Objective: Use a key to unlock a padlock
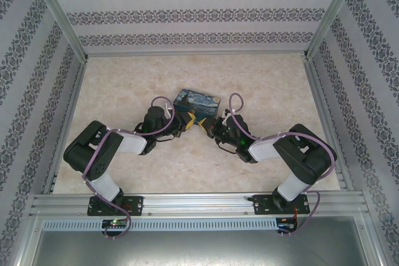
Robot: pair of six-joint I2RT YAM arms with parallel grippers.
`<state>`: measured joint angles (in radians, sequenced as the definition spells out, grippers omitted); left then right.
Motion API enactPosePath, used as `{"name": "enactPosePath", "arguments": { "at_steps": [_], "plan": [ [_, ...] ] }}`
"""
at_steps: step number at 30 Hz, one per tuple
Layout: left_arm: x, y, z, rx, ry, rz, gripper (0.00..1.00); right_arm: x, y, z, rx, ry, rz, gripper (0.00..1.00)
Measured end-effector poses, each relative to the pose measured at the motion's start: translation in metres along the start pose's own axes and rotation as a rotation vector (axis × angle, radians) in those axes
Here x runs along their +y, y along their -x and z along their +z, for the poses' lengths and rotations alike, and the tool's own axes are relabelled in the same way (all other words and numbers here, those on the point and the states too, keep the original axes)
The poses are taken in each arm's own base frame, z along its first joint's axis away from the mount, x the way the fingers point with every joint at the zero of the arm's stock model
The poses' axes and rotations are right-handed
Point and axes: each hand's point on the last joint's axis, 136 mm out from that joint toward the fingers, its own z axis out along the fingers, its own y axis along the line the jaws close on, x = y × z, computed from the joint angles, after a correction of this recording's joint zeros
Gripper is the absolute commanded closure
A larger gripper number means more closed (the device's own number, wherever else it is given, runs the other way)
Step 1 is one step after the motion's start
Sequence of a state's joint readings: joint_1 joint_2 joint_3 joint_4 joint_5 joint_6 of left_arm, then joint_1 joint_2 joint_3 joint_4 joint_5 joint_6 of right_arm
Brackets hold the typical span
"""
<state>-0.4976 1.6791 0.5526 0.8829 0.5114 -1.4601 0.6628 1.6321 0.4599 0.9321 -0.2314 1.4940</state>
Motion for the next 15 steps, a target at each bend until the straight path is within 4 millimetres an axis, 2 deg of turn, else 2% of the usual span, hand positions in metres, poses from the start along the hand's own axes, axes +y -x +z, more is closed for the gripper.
{"name": "enactPosePath", "arguments": {
  "at_steps": [15],
  "plan": [
    [0.0001,-0.0003,0.0001,0.001,0.000,0.000,1.00,0.0049,0.0052,-0.0023,-0.012,0.013,0.001,1.00]
  ]
}}
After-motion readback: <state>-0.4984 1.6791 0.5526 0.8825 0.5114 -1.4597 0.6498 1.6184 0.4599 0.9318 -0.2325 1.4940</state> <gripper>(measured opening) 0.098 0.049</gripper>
